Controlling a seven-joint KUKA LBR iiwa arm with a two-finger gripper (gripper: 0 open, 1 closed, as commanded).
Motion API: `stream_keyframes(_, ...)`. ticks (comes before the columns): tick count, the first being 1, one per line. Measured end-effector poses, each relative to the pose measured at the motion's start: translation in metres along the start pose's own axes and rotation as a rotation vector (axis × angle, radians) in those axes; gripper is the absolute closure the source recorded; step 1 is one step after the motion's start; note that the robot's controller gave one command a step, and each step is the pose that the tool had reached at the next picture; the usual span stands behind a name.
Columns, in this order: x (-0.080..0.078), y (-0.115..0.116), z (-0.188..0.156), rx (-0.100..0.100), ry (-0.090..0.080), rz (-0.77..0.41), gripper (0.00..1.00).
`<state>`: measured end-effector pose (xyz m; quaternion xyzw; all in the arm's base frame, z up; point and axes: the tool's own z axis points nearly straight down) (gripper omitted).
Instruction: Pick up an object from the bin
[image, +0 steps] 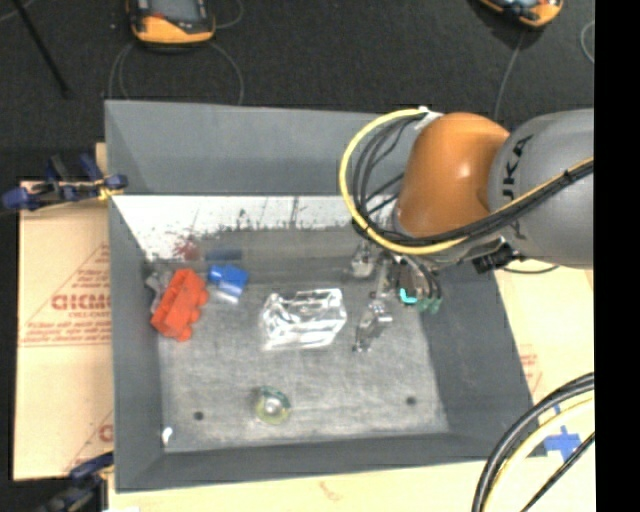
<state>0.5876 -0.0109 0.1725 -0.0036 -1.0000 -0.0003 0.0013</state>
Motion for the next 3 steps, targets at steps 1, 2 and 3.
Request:
stream_keyframes(1,-0.041,0.029,0.1,-0.002,-0.012,0.019,0.0)
stream_keyframes(2,-0.043,0.028,0.096,-0.001,-0.019,0.018,1.0)
stream_keyframes(3,-0.036,0.027,-0.042,-0.001,-0.012,0.02,1.0)
